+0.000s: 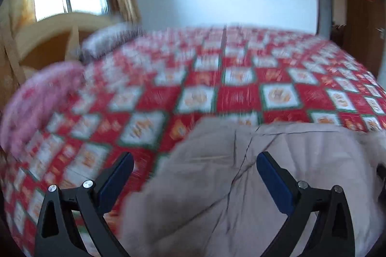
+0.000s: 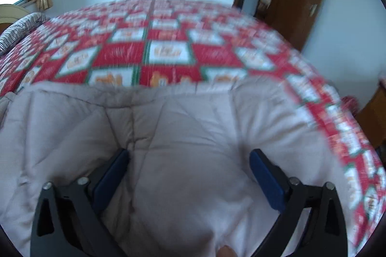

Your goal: Fold large clothes

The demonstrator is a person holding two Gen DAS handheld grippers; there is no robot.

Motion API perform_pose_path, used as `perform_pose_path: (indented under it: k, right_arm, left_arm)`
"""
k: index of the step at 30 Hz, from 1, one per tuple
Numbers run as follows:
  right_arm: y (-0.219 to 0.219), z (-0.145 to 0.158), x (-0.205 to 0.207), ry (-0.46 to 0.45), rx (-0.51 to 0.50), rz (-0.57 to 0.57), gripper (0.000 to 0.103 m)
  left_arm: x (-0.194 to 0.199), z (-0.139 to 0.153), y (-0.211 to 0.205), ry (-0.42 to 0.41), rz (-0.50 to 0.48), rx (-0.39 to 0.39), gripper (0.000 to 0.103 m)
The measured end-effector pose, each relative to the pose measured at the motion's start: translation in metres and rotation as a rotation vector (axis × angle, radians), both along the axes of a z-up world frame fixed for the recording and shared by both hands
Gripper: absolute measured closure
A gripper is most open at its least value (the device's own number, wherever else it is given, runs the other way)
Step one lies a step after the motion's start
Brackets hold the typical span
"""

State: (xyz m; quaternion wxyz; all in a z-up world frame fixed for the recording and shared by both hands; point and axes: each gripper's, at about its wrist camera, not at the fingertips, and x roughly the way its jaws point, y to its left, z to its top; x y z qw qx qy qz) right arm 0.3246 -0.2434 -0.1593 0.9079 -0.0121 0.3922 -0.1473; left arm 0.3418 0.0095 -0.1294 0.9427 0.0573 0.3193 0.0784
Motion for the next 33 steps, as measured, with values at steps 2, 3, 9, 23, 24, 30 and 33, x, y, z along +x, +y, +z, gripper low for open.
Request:
perform_pose_path:
  k: [2,3,9,23,24,30,33]
  right_arm:
    - [0.023,0.023,-0.019,-0.075,0.005,0.036,0.003]
    - [0.037,0.032,-0.027,-0.106,0.005,0.064,0.003]
    - [0.095,0.003,-0.023,-0.042,-0.069,0.193,0.003]
    - [0.098,-0.025,-0.010,0.003,-0.070,0.168,0.000]
    - [0.098,-0.025,-0.010,0.005,-0.071,0.167,0.000]
    - [0.097,-0.027,-0.010,0.010,-0.061,0.167,0.000]
    - [0.096,-0.027,-0.009,0.012,-0.055,0.169,0.000]
  left_arm:
    - [-0.018,0.003,-0.002,-0.037,-0.007,0.066,0.001]
    - [-0.022,-0.002,-0.001,-0.035,0.001,0.089,0.001]
    - [-0.004,-0.054,0.008,0.112,0.035,0.084,0.001]
    - [0.009,-0.070,0.019,0.124,0.032,-0.046,0.001]
    - [0.009,-0.070,0.019,0.129,0.031,-0.046,0.001]
    - [0.013,-0.067,0.022,0.167,0.020,-0.048,0.001]
    - [0.002,-0.056,0.026,0.171,0.022,-0.036,0.001]
